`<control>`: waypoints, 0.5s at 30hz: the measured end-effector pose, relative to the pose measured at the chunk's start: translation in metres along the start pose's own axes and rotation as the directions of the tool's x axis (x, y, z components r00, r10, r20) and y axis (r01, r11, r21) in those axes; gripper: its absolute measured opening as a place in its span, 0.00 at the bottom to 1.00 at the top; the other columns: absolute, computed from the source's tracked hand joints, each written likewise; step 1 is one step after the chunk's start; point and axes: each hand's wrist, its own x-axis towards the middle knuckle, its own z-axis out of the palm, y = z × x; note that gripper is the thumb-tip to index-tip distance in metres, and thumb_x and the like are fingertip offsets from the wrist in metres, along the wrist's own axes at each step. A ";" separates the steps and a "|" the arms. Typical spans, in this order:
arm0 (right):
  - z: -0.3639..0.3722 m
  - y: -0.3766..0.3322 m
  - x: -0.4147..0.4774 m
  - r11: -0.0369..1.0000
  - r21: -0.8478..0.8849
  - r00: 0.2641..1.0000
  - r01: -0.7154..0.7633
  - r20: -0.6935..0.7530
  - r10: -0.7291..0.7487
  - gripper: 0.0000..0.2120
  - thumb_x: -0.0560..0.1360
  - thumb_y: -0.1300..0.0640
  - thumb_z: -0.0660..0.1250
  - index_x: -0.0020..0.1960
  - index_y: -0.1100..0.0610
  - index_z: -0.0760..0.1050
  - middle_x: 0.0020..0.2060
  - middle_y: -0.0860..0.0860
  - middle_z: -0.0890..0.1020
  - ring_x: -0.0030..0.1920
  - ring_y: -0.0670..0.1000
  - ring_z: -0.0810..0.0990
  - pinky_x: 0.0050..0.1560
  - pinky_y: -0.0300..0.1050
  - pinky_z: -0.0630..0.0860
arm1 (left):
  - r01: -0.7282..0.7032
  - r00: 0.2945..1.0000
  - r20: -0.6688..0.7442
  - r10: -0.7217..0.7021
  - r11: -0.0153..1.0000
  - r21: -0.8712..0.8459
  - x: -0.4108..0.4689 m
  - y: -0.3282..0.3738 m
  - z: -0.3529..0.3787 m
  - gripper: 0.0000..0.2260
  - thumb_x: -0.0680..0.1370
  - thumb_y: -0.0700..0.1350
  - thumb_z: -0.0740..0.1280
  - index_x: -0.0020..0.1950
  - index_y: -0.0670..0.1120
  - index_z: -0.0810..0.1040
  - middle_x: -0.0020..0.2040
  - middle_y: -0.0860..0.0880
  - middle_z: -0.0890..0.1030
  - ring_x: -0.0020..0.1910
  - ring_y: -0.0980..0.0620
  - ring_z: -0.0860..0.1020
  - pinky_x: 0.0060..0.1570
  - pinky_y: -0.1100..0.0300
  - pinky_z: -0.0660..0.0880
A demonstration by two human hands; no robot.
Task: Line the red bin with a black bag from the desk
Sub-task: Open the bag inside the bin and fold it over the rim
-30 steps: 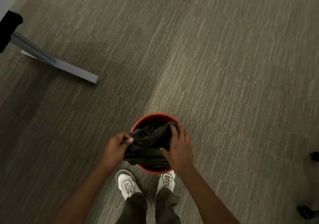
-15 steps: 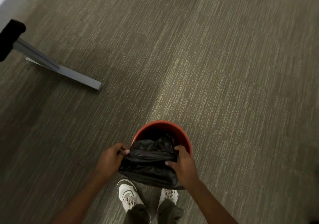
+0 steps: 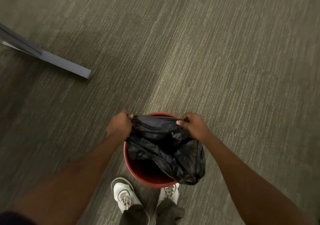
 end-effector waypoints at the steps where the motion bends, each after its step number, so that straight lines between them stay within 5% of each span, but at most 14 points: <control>1: 0.000 0.004 0.010 1.000 0.006 1.000 0.005 0.024 -0.005 0.09 0.69 0.54 0.74 0.38 0.57 0.75 0.31 0.51 0.75 0.34 0.50 0.73 0.36 0.44 0.64 | -0.004 1.000 -0.003 0.004 1.000 0.010 0.009 0.002 0.006 0.11 0.79 0.51 0.57 0.50 0.46 0.74 0.50 0.37 0.82 0.50 0.37 0.79 0.48 0.47 0.76; 9: 0.010 0.040 0.065 0.984 0.151 0.996 -0.094 0.001 0.095 0.11 0.72 0.58 0.71 0.35 0.61 0.75 0.26 0.50 0.74 0.25 0.43 0.70 0.23 0.29 0.64 | -0.043 0.999 -0.006 0.044 0.994 0.097 0.064 0.007 0.039 0.13 0.79 0.53 0.58 0.51 0.45 0.74 0.53 0.38 0.81 0.50 0.38 0.79 0.49 0.47 0.76; 15: 0.030 0.062 0.094 0.968 0.185 0.965 -0.166 -0.171 0.199 0.20 0.73 0.52 0.70 0.27 0.58 0.69 0.24 0.55 0.72 0.27 0.51 0.70 0.33 0.44 0.66 | -0.050 0.997 0.061 0.039 0.980 0.190 0.090 0.009 0.061 0.07 0.78 0.51 0.62 0.43 0.51 0.75 0.50 0.44 0.81 0.50 0.41 0.79 0.47 0.51 0.75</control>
